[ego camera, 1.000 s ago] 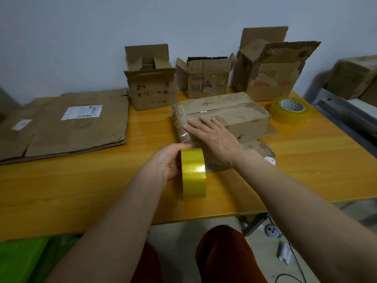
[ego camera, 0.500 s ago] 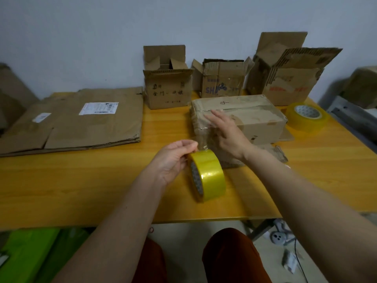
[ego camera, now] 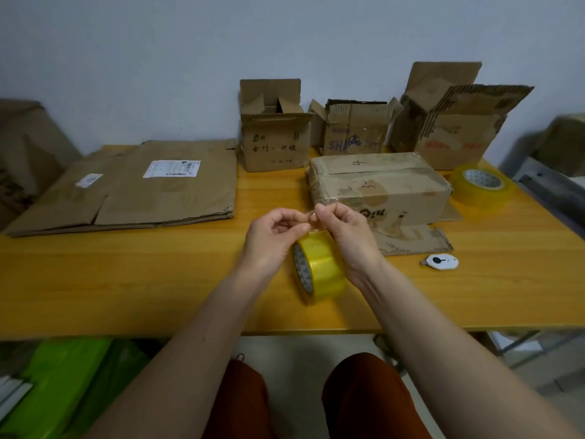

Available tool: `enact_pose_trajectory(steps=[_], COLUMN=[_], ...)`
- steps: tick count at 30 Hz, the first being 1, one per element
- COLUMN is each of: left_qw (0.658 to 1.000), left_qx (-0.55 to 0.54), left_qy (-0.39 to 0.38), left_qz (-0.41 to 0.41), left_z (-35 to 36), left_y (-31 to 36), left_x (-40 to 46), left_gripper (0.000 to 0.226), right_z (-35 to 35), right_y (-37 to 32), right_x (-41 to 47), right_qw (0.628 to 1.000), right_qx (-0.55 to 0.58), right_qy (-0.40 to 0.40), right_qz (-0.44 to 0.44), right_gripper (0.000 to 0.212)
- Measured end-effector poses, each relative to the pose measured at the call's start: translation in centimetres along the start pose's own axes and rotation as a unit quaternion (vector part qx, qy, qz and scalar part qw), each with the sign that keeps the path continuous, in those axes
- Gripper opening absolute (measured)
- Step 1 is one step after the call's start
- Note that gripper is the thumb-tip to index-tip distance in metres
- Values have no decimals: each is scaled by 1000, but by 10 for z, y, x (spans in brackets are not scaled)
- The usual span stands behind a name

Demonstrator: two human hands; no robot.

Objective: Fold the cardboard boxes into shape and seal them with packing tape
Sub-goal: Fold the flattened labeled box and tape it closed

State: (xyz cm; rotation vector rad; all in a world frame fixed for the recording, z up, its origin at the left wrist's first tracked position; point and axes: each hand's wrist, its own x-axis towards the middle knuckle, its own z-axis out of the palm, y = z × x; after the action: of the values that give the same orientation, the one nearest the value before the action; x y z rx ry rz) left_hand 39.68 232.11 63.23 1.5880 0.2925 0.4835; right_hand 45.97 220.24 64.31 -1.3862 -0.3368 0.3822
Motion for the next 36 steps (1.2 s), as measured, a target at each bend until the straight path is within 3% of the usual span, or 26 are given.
enact_pose_trajectory(steps=[2,6,13,16,22,25,27,30,32,36], left_qw=[1000,997,973,971,957,947,946,952,955,972], left_qx=[4,-6,148,172,222,252,257,253,249,206], left_qy=[26,78,50,67,118,130,145,133,124,102], left_qz=[6,26,170,154,147,154,133,106,100,53], left_z=[2,-1,2,3,7,11,13,13,13,19], left_y=[-1,-1,5,9,12,10,10,11,11,11], left_x=[-4,-10,-20,-19,-22,-22,-20,-18,-18,-17], left_gripper=[22,60,27,31,8,4,3,3,5,3], right_z=[2,3,3,3,2,2,-2,-9,-11,-18], right_y=[0,-1,-2,-2,-4,-5,-10,-18,-19,-18], right_x=[-1,-3,-4,-6,-11,-10,-12,-14,-15,-17], right_qw=[1000,1000,999,999,991,952,931,906,892,926], right_qx=[-12,-3,14,-5,-108,-263,-306,-368,-411,-360], right_qy=[14,25,46,48,58,112,127,15,-59,2], right_qz=[-13,-5,1,-7,-58,-111,-155,-208,-177,-113], right_gripper=[20,23,28,24,23,21,35,37,26,11])
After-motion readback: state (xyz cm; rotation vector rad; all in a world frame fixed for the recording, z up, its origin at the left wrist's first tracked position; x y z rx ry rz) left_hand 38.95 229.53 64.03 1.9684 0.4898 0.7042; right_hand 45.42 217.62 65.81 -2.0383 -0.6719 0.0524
